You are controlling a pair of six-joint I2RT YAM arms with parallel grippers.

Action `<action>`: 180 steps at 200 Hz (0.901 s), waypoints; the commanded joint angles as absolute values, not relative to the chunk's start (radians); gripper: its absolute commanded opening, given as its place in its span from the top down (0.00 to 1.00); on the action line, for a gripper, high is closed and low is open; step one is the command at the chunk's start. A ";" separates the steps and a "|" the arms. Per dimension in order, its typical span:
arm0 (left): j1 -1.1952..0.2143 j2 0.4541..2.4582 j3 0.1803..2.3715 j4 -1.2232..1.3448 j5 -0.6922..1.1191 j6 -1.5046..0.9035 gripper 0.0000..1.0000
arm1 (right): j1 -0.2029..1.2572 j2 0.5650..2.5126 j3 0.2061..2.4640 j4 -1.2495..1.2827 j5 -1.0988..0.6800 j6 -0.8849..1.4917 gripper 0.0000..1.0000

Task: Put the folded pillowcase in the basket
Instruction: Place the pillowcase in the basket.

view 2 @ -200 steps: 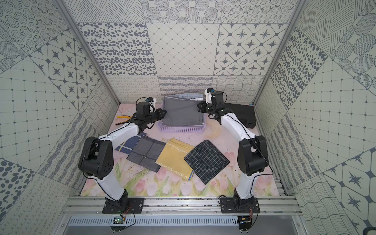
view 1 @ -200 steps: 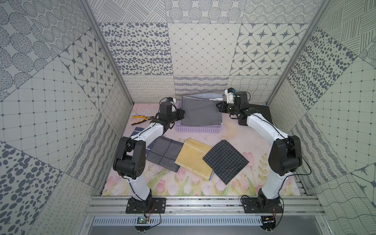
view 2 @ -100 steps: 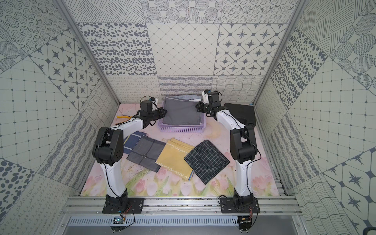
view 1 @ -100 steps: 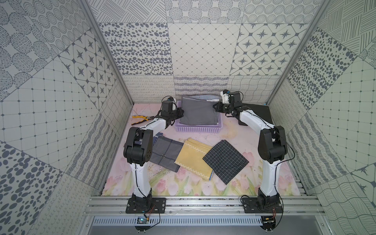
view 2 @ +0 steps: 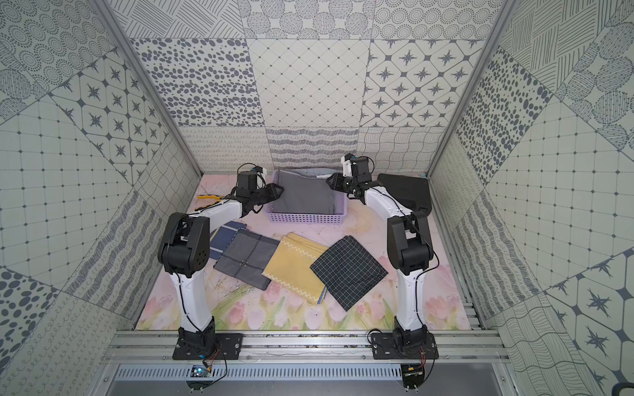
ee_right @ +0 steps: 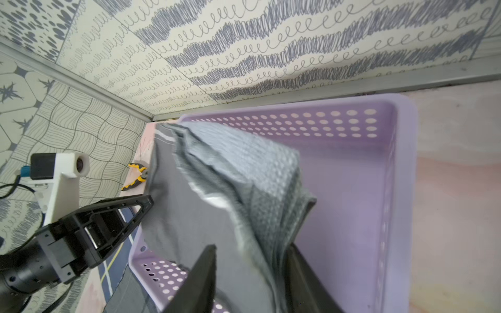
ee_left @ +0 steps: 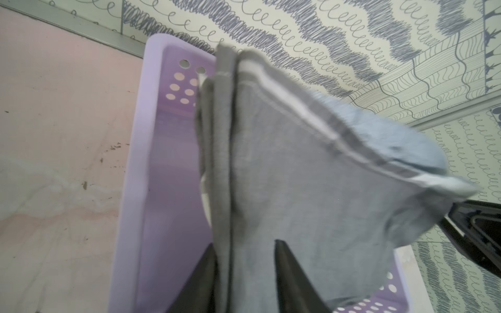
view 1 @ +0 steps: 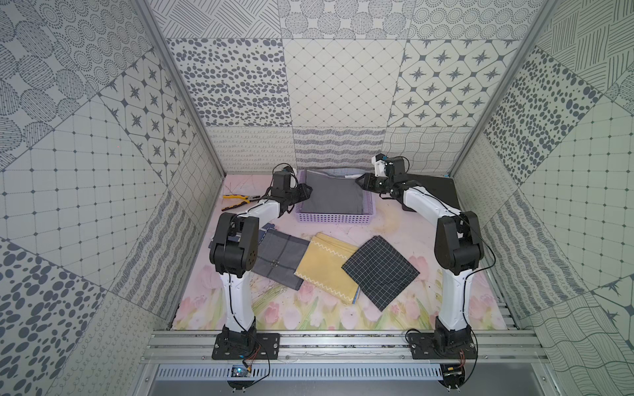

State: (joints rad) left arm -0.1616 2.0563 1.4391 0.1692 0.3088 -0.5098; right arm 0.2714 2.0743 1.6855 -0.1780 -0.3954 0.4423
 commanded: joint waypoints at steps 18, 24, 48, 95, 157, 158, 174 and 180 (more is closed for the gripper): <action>-0.152 2.000 1.505 0.135 0.374 -0.517 0.03 | 0.265 1.963 1.650 -0.155 -0.365 0.427 0.39; -0.152 1.986 1.507 0.125 0.376 -0.517 0.01 | 0.265 1.941 1.635 -0.157 -0.356 0.427 0.38; -0.153 1.912 1.481 0.088 0.377 -0.521 0.01 | 0.267 1.841 1.552 -0.163 -0.319 0.428 0.34; -0.167 1.669 1.254 0.058 0.393 -0.536 0.01 | 0.275 1.593 1.304 -0.223 -0.252 0.453 0.32; -0.289 1.266 0.833 0.018 0.349 -0.522 0.01 | 0.296 1.240 0.931 -0.352 -0.160 0.506 0.31; -0.294 1.260 0.827 0.018 0.349 -0.523 0.01 | 0.296 1.234 0.927 -0.355 -0.158 0.508 0.31; -0.332 1.174 0.741 0.015 0.349 -0.538 0.01 | 0.297 1.172 0.852 -0.391 -0.150 0.539 0.30; -0.347 1.145 0.716 0.008 0.343 -0.543 0.01 | 0.298 1.154 0.827 -0.405 -0.152 0.547 0.30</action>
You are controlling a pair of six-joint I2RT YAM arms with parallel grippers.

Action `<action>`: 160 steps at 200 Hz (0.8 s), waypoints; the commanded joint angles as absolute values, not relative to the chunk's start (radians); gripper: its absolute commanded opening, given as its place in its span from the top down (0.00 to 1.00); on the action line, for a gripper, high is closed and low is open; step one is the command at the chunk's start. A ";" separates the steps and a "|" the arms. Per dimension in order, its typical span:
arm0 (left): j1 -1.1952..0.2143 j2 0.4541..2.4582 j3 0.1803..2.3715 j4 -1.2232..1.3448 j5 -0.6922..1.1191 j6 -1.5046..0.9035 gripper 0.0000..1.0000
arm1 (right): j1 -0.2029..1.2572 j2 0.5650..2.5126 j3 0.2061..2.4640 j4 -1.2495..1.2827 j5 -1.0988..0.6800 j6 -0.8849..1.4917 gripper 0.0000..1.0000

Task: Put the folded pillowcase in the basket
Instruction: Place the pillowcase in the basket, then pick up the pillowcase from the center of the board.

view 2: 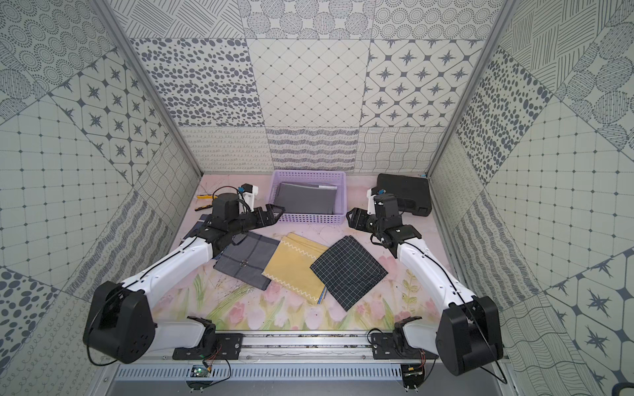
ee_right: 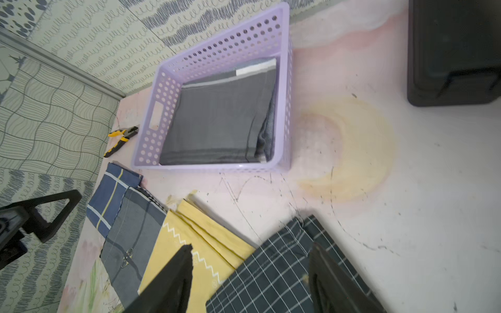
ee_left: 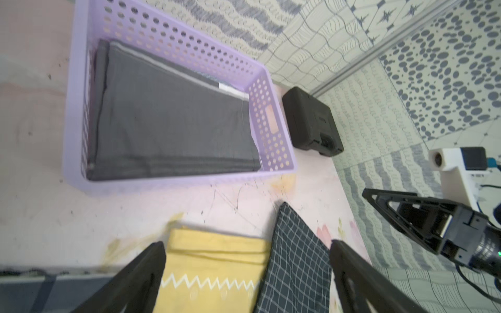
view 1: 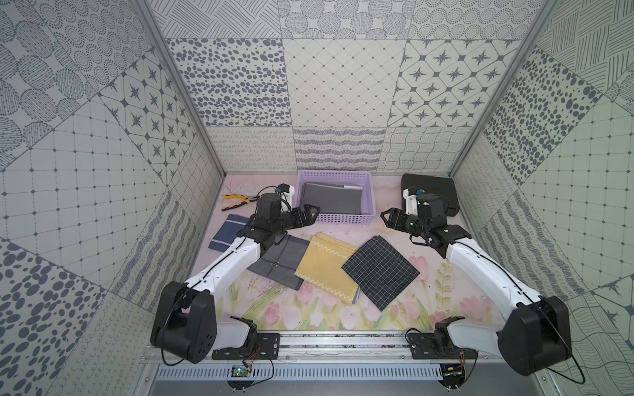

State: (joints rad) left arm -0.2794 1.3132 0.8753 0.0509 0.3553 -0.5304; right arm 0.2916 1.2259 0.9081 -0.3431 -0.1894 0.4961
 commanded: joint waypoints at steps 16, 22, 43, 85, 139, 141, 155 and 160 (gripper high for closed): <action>-0.396 1.083 0.656 -0.006 0.327 -0.549 0.01 | 0.298 1.124 0.777 -0.443 -0.156 0.570 0.28; -0.417 1.066 0.642 -0.012 0.316 -0.550 0.01 | 0.298 1.116 0.759 -0.452 -0.162 0.575 0.28; -0.493 1.053 0.614 -0.029 0.288 -0.552 0.01 | 0.300 1.096 0.701 -0.453 -0.186 0.597 0.28; -0.628 1.187 0.648 0.023 0.267 -0.533 0.02 | 0.301 1.090 0.636 -0.452 -0.197 0.616 0.25; -0.712 1.521 0.839 0.079 0.280 -0.512 0.05 | 0.301 1.060 0.594 -0.430 -0.195 0.625 0.24; -0.713 1.532 0.847 0.078 0.283 -0.512 0.05 | 0.300 1.057 0.593 -0.429 -0.195 0.626 0.24; -0.718 1.608 0.907 0.077 0.294 -0.508 0.07 | 0.301 1.036 0.582 -0.428 -0.190 0.629 0.24; -0.719 1.633 0.932 0.071 0.299 -0.505 0.08 | 0.301 1.027 0.579 -0.429 -0.187 0.630 0.24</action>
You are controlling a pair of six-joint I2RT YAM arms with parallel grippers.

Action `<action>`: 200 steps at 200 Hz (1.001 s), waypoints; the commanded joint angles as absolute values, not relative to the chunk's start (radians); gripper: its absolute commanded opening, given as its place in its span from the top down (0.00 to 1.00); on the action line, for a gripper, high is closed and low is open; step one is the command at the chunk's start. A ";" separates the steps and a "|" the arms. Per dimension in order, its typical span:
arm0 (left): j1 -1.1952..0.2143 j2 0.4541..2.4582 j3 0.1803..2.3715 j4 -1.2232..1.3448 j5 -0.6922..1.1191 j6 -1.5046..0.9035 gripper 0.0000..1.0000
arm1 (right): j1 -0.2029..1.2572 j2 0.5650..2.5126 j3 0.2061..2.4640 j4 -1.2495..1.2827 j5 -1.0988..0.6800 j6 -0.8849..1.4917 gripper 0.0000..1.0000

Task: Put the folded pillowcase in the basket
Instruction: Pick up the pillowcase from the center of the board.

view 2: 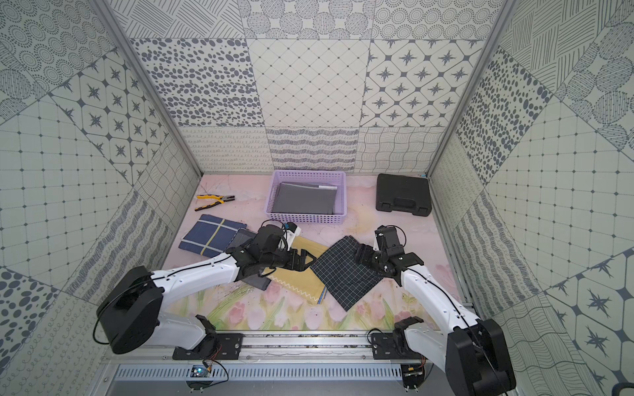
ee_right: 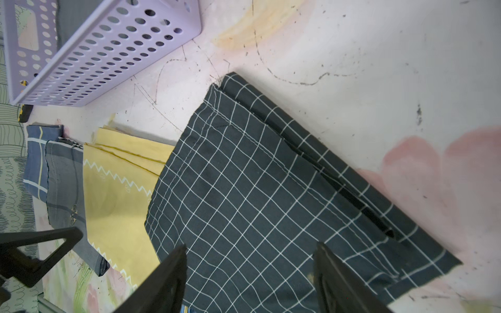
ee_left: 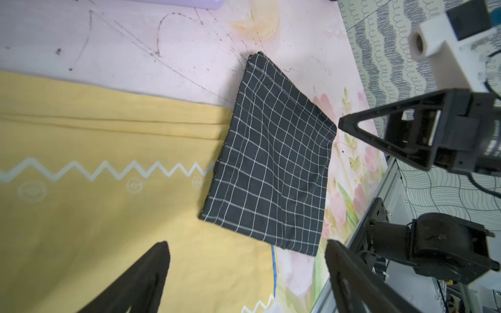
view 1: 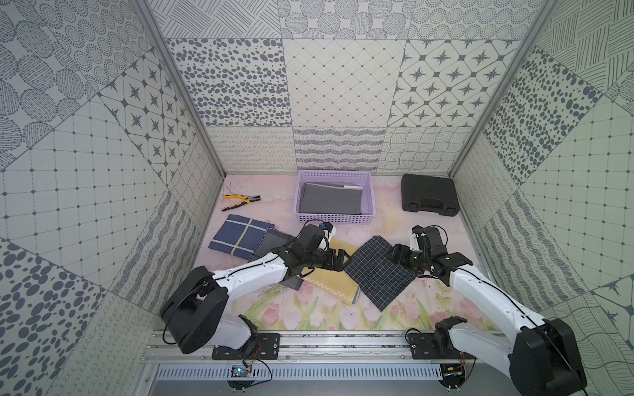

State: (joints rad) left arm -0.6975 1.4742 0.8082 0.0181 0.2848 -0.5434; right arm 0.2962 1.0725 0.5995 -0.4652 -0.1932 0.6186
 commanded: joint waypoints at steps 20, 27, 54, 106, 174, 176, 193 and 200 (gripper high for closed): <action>-0.723 1.726 1.018 0.033 0.306 -0.496 0.11 | 0.301 0.990 0.565 -0.428 -0.186 0.630 0.24; -0.723 1.753 1.037 0.027 0.311 -0.493 0.12 | 0.301 0.977 0.560 -0.428 -0.184 0.630 0.24; -0.723 1.825 1.091 0.003 0.322 -0.483 0.14 | 0.301 0.935 0.546 -0.430 -0.177 0.630 0.24; -0.723 1.911 1.130 -0.023 0.365 -0.474 0.21 | 0.301 0.921 0.546 -0.441 -0.180 0.623 0.24; -0.723 1.951 1.129 -0.022 0.431 -0.472 0.33 | 0.301 0.918 0.546 -0.450 -0.174 0.620 0.24; -0.723 1.951 1.130 -0.023 0.434 -0.472 0.34 | 0.301 0.917 0.546 -0.451 -0.173 0.619 0.23; -0.725 1.953 1.129 -0.020 0.446 -0.471 0.40 | 0.300 0.915 0.546 -0.453 -0.171 0.620 0.24; -0.727 1.953 1.129 -0.021 0.450 -0.471 0.43 | 0.301 0.915 0.546 -0.455 -0.170 0.619 0.24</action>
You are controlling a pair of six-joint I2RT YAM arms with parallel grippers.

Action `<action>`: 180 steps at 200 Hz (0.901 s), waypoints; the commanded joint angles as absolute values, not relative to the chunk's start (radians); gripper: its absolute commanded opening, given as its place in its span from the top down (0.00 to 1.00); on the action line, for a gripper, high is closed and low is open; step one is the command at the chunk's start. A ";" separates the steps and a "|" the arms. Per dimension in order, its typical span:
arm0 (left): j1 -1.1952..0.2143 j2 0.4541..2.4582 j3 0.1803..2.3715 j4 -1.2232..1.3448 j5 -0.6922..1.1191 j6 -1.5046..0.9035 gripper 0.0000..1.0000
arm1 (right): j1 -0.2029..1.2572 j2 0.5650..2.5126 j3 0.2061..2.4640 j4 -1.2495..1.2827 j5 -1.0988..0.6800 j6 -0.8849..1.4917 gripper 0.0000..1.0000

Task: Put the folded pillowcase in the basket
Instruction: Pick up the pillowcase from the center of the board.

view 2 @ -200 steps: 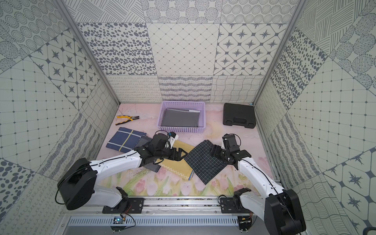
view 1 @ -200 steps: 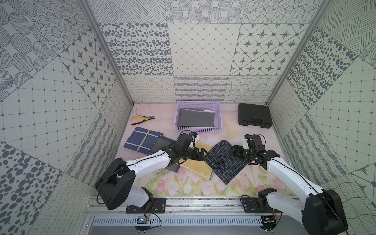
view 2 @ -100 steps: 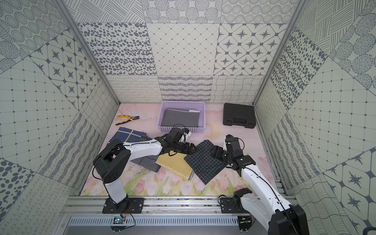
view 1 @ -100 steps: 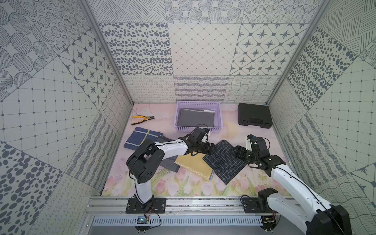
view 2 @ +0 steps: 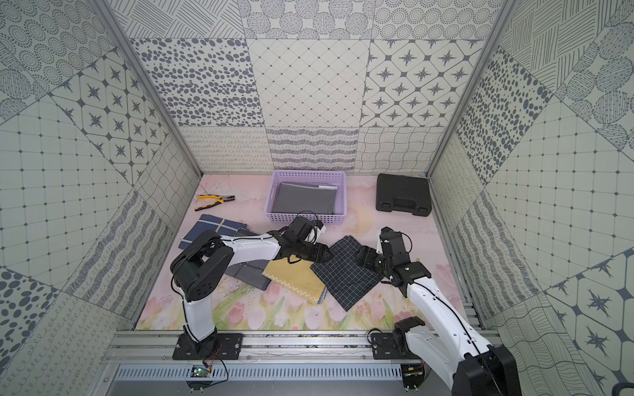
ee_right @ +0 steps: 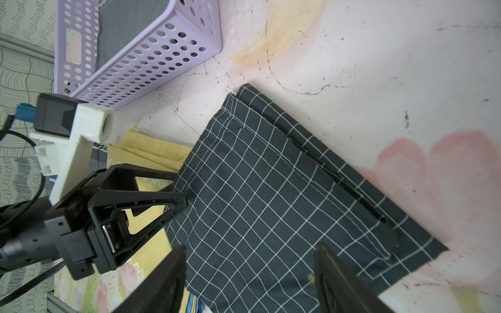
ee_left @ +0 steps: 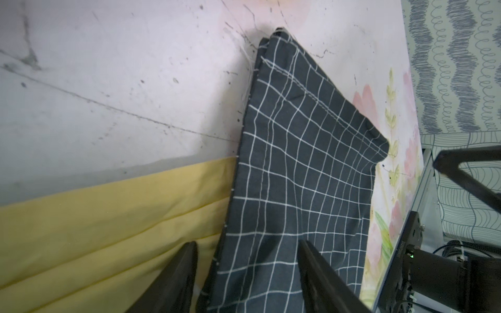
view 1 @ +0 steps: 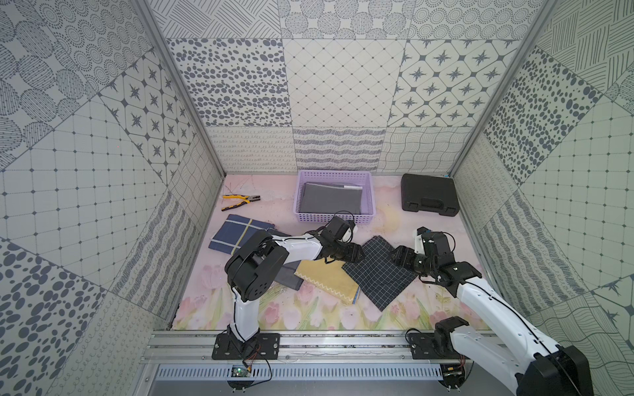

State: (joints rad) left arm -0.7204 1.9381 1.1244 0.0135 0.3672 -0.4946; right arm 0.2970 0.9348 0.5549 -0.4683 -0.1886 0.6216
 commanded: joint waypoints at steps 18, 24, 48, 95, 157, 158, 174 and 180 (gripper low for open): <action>-0.729 1.948 1.131 -0.023 0.450 -0.471 0.46 | 0.300 0.914 0.546 -0.457 -0.170 0.619 0.24; -0.730 1.946 1.129 -0.024 0.448 -0.471 0.46 | 0.301 0.914 0.546 -0.457 -0.171 0.619 0.24; -0.733 1.929 1.126 -0.023 0.439 -0.472 0.50 | 0.300 0.911 0.547 -0.463 -0.169 0.619 0.24; -0.732 1.908 1.125 -0.028 0.430 -0.475 0.58 | 0.298 0.901 0.547 -0.469 -0.164 0.616 0.24; -0.733 1.907 1.126 -0.029 0.425 -0.477 0.80 | 0.299 0.893 0.546 -0.486 -0.154 0.612 0.24; -0.733 1.906 1.126 -0.028 0.424 -0.478 0.80 | 0.299 0.892 0.547 -0.487 -0.153 0.612 0.24; -0.733 1.900 1.125 -0.029 0.420 -0.479 0.89 | 0.299 0.891 0.546 -0.492 -0.155 0.612 0.24; -0.733 1.896 1.123 -0.029 0.418 -0.480 0.92 | 0.299 0.891 0.546 -0.494 -0.156 0.613 0.24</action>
